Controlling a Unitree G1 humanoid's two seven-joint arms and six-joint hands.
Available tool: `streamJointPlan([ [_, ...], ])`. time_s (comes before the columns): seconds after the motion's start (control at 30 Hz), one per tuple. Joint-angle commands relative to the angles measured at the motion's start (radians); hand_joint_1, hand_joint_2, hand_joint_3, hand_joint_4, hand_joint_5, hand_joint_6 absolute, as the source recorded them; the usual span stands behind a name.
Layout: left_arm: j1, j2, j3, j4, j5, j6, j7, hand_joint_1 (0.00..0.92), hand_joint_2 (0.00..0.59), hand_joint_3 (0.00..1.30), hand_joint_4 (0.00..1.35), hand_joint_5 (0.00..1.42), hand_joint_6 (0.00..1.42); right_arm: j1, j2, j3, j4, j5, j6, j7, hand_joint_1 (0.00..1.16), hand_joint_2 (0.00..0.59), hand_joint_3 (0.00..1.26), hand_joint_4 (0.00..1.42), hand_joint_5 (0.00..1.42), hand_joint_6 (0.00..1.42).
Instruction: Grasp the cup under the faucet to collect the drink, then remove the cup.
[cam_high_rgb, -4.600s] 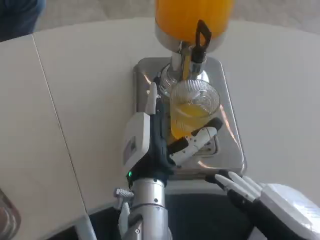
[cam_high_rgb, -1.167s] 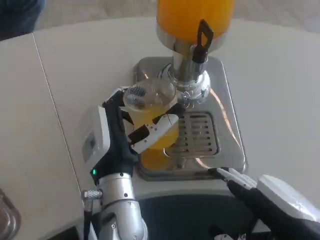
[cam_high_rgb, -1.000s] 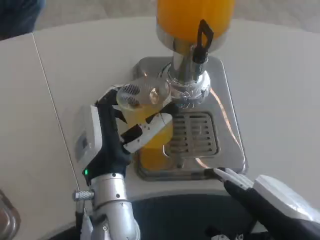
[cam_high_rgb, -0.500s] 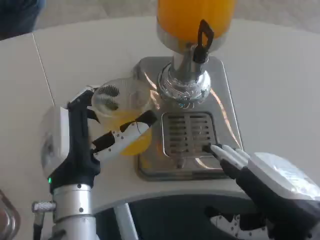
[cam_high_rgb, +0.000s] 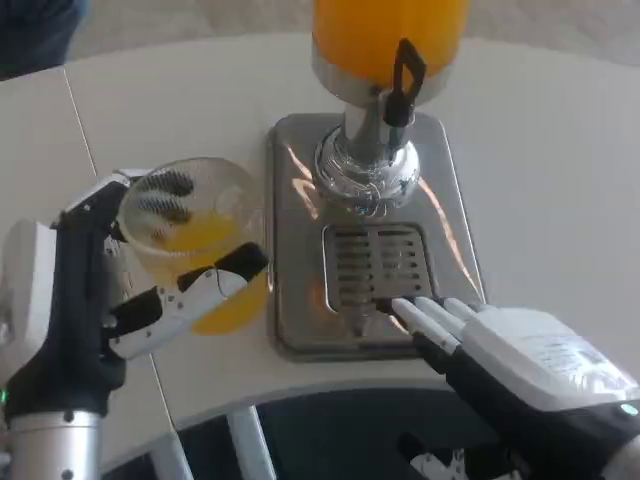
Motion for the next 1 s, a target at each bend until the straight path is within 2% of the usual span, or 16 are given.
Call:
streamJointPlan([
  [0.03, 0.061, 0.018, 0.052, -0.12, -0.041, -0.059, -0.054, 0.541, 0.052, 0.97, 1.17, 1.39, 1.42, 0.017, 0.009, -0.007, -0.029, -0.018, -0.03, 0.003, 0.81, 0.43, 0.01, 0.0, 0.0, 0.0],
  [0.3, 0.219, 0.03, 0.141, -0.245, -0.113, -0.138, -0.15, 0.537, 0.05, 0.97, 1.17, 1.39, 1.42, 0.026, 0.04, -0.001, -0.057, -0.061, -0.076, 0.007, 0.8, 0.437, 0.0, 0.0, 0.0, 0.0],
  [0.53, 0.341, 0.012, 0.198, -0.29, -0.159, -0.213, -0.19, 0.537, 0.05, 0.97, 1.17, 1.39, 1.42, 0.082, 0.111, 0.051, -0.1, -0.204, -0.123, 0.049, 0.8, 0.439, 0.0, 0.0, 0.0, 0.0],
  [0.67, 0.388, -0.003, 0.21, -0.311, -0.175, -0.246, -0.202, 0.536, 0.05, 0.97, 1.17, 1.39, 1.42, 0.136, 0.157, 0.064, -0.101, -0.272, -0.157, 0.036, 0.8, 0.439, 0.0, 0.0, 0.0, 0.0],
  [1.0, 0.452, -0.034, 0.195, -0.353, -0.17, -0.304, -0.236, 0.536, 0.05, 0.97, 1.18, 1.39, 1.42, 0.225, 0.252, 0.058, -0.11, -0.357, -0.218, -0.001, 0.8, 0.44, 0.0, 0.0, 0.0, 0.0],
])
